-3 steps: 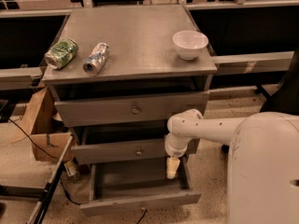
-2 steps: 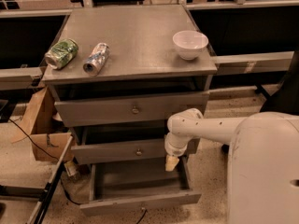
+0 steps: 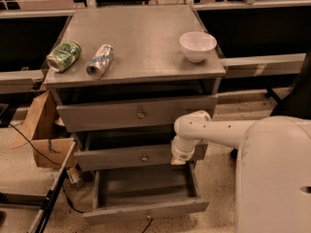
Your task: Open middle drawer
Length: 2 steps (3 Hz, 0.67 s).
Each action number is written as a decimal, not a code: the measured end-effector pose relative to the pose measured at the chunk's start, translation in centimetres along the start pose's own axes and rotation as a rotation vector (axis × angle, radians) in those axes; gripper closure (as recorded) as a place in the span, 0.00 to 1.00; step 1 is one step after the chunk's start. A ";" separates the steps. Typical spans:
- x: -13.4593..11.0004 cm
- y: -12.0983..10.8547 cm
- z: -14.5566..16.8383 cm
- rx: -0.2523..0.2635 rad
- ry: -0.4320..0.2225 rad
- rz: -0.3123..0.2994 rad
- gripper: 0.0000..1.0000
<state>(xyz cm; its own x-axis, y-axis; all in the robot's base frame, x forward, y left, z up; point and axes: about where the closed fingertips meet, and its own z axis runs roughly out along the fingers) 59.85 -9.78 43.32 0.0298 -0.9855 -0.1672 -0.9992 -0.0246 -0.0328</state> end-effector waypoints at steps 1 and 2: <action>0.0 -0.2 -0.2 0.000 0.000 0.000 1.00; 0.0 -0.5 -0.4 0.000 0.000 0.000 1.00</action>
Offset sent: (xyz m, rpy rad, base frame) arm -0.0402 0.0479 -0.0929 0.0999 0.0867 0.2274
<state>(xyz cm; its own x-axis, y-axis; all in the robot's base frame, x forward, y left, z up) 60.39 -9.82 43.74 0.0299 -0.9855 -0.1673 -0.9992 -0.0248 -0.0327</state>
